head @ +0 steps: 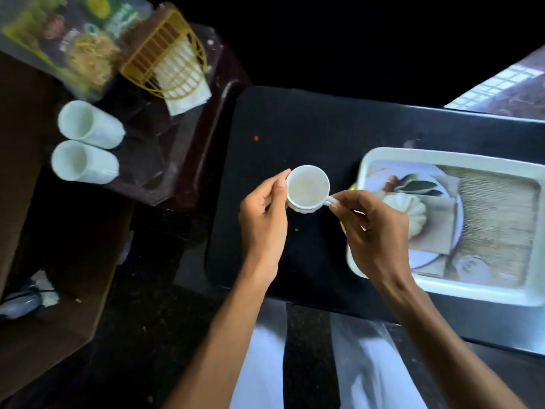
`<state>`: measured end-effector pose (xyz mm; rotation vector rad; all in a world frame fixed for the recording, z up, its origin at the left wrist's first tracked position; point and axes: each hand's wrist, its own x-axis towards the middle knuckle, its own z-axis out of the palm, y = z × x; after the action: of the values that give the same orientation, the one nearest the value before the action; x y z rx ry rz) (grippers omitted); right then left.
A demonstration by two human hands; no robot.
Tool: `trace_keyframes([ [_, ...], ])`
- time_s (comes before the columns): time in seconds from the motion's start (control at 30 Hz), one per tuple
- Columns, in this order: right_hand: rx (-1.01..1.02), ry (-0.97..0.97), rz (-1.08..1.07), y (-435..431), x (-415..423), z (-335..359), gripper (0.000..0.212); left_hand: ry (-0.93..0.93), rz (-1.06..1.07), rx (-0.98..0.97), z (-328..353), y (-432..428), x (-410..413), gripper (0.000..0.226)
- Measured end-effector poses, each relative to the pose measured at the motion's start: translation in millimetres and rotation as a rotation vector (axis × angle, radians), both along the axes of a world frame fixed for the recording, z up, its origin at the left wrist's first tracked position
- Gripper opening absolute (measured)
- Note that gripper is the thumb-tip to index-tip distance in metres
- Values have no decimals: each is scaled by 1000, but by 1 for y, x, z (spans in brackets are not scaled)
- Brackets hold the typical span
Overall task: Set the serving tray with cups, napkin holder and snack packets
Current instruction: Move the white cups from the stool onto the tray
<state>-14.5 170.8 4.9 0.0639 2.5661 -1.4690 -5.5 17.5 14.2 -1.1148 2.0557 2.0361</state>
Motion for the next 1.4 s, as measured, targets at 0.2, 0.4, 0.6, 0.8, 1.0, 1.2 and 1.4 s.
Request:
trace_keyframes([
  [0.2,10,-6,-108,85,-1,-5,11,-8,-116,43,-10,80,-6,38],
  [0.4,63,-19,-69,130,-9,-22,15,-49,-169,30,-29,120,-9,33],
  [0.6,79,-35,-16,138,-13,-43,13,-137,-157,-5,-44,126,-5,26],
  [0.8,79,-59,23,136,-13,-56,12,-180,-144,-41,-48,127,-4,21],
  [1.0,95,-91,42,138,-12,-64,13,-204,-150,-44,-50,129,-5,23],
  [1.2,111,-109,54,140,-11,-65,14,-204,-152,-34,-53,129,-1,36],
  [1.4,125,-126,68,140,-11,-63,15,-213,-170,-29,-55,128,1,31],
])
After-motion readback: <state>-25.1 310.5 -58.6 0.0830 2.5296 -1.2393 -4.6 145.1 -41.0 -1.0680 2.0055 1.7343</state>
